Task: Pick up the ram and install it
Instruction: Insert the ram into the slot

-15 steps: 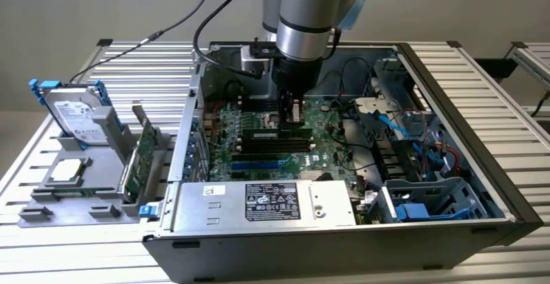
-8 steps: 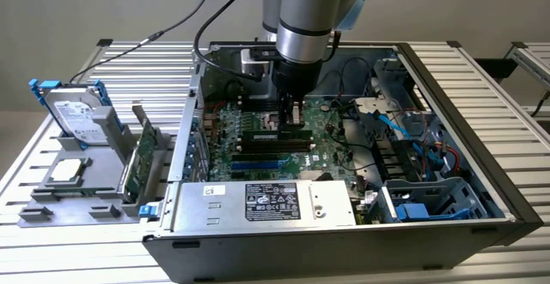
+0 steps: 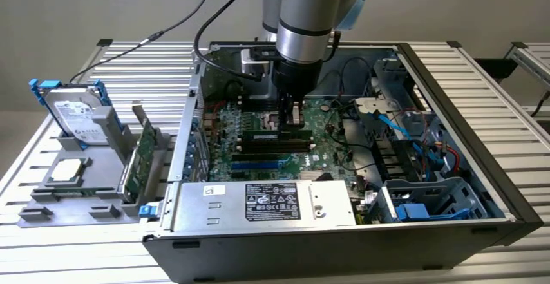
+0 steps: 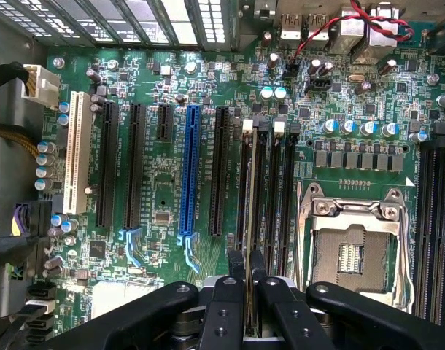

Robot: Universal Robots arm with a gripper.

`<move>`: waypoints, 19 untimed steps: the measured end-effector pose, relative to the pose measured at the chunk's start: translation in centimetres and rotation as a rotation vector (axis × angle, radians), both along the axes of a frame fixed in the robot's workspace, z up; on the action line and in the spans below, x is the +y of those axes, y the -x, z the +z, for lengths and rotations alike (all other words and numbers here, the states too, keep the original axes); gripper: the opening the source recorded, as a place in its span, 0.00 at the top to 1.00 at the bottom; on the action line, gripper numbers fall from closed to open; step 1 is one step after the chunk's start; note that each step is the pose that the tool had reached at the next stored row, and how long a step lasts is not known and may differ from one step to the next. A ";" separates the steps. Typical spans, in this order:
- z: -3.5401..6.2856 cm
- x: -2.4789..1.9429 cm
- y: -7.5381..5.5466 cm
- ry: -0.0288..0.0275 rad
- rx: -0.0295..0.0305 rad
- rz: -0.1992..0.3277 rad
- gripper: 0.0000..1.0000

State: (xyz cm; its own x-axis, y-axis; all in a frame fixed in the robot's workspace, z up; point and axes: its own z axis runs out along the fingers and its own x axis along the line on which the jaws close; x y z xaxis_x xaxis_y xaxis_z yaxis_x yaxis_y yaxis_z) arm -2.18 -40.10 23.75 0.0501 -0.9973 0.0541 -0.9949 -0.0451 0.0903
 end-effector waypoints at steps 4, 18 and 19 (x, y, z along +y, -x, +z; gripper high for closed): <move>0.00 0.00 0.0 0.0000 0.0000 0.000 0.86; -0.20 0.00 0.0 -0.0002 -0.0010 0.000 0.86; -0.33 0.00 0.0 0.0000 -0.0014 0.000 0.86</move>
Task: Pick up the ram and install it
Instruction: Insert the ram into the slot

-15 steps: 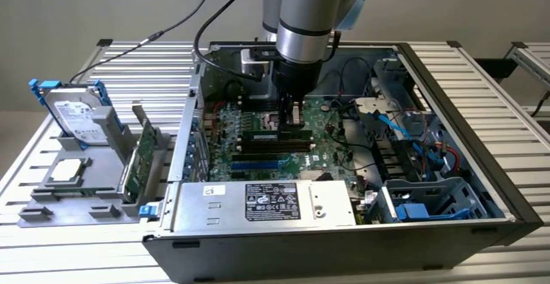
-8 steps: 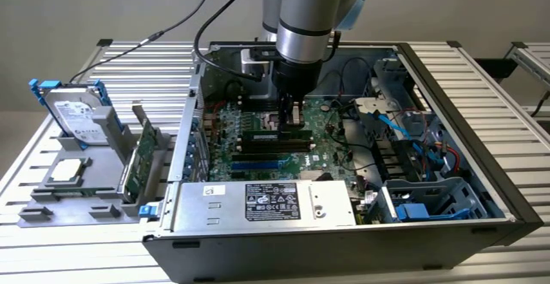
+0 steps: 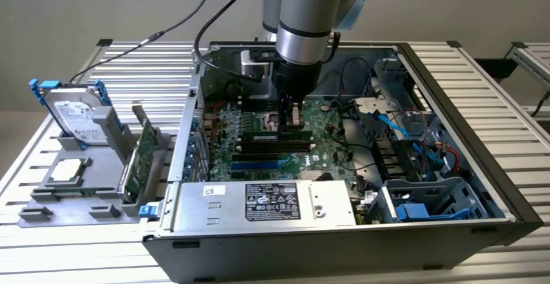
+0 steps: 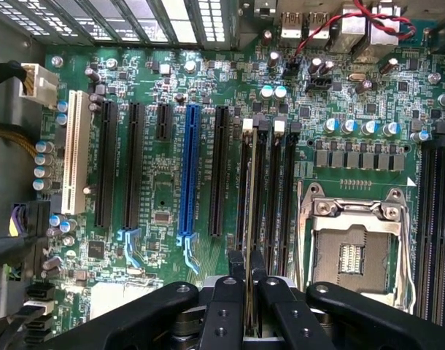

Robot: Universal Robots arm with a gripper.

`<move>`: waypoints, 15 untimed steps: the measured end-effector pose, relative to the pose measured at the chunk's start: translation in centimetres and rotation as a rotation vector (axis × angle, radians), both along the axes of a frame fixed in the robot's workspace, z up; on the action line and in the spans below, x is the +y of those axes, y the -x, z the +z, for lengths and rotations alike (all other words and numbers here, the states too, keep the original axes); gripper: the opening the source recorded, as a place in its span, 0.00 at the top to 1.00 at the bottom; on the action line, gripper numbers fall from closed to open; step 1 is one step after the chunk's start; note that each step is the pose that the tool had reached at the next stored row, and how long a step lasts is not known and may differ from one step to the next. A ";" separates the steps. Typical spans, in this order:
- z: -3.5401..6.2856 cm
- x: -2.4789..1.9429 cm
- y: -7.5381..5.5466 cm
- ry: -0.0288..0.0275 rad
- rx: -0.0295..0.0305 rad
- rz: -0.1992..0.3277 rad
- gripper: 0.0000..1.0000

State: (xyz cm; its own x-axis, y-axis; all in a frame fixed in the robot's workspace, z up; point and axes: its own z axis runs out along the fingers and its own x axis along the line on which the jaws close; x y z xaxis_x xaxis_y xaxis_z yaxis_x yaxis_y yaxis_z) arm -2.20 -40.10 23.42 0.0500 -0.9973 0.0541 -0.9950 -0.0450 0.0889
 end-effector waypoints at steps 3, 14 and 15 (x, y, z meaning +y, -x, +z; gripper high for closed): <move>-0.23 0.00 0.0 0.0001 -0.0001 0.000 0.86; -0.60 -0.01 0.2 0.0000 -0.0012 0.000 0.86; -0.63 -0.01 0.2 0.0000 -0.0025 0.000 0.86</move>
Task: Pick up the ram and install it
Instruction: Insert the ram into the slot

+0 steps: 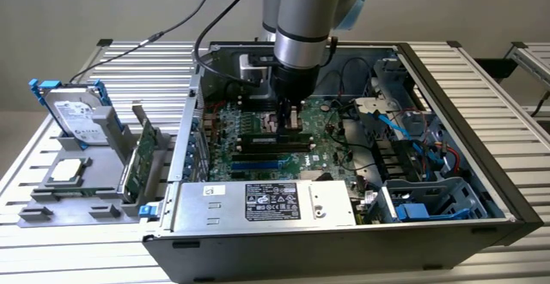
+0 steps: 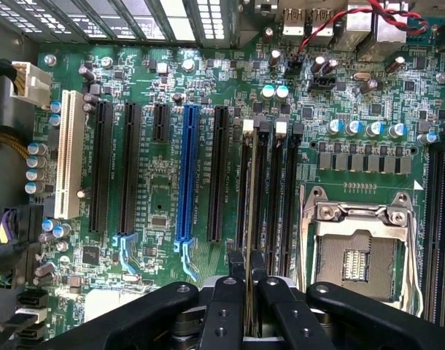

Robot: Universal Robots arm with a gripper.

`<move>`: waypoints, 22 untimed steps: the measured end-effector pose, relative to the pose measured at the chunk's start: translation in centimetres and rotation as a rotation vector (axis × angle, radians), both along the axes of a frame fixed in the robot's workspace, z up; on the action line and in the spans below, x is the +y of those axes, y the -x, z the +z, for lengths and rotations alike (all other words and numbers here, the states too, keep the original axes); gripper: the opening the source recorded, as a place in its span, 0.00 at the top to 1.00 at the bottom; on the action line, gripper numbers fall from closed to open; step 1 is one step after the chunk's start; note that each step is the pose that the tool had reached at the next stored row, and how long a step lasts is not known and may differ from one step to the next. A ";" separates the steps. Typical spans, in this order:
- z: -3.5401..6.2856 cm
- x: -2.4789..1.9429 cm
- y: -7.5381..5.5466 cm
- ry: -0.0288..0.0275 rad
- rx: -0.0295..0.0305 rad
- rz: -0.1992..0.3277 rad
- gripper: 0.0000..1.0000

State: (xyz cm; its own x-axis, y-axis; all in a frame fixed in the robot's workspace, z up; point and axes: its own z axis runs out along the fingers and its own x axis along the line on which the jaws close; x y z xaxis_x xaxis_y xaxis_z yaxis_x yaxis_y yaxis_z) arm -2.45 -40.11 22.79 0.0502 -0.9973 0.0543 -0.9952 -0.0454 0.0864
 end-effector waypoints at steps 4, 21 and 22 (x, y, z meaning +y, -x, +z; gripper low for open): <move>-0.05 0.00 0.1 0.0001 -0.0086 0.000 0.86; -0.35 -0.05 0.2 0.0028 -0.0140 0.012 0.86; -0.37 -0.07 0.2 0.0031 -0.0140 0.013 0.86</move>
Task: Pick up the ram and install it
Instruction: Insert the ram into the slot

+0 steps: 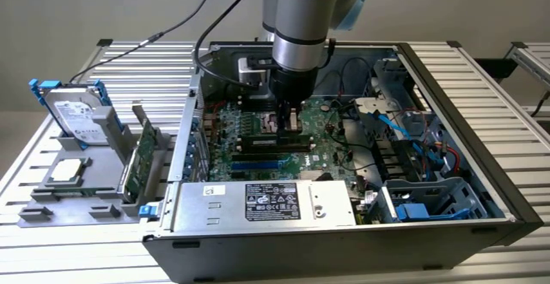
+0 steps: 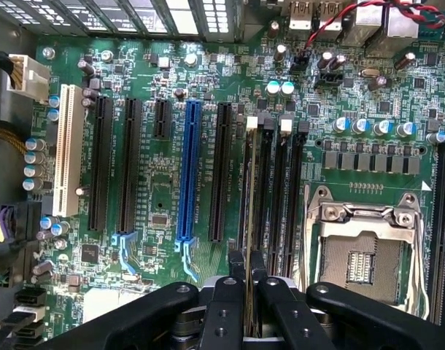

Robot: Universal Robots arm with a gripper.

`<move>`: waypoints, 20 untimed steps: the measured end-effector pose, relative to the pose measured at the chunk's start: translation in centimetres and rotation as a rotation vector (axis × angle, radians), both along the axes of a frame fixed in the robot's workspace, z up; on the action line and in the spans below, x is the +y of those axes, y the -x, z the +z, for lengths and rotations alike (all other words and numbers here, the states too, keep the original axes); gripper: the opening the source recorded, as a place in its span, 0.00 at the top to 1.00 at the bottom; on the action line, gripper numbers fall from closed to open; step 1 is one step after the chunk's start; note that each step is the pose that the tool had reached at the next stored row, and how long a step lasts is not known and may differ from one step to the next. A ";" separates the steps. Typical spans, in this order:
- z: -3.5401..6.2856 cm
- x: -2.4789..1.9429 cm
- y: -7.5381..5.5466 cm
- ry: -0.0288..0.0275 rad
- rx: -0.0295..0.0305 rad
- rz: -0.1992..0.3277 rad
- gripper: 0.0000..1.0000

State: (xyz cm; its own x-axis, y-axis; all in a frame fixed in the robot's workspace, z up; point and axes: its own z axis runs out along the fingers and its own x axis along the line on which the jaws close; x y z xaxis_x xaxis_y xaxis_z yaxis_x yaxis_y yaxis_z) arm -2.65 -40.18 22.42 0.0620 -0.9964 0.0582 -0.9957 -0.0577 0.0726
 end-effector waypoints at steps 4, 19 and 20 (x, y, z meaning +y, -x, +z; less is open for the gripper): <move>-0.10 -0.01 0.0 0.0014 0.0000 0.003 0.86; -0.40 -0.04 0.0 0.0088 0.0000 0.005 0.86; -0.41 -0.04 0.0 0.0089 0.0000 0.005 0.86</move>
State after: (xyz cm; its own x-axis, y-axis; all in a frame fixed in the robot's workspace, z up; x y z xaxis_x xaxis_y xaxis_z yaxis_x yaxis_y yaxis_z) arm -2.65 -40.22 22.01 0.0666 -0.9955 0.0670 -0.9954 -0.0617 0.0731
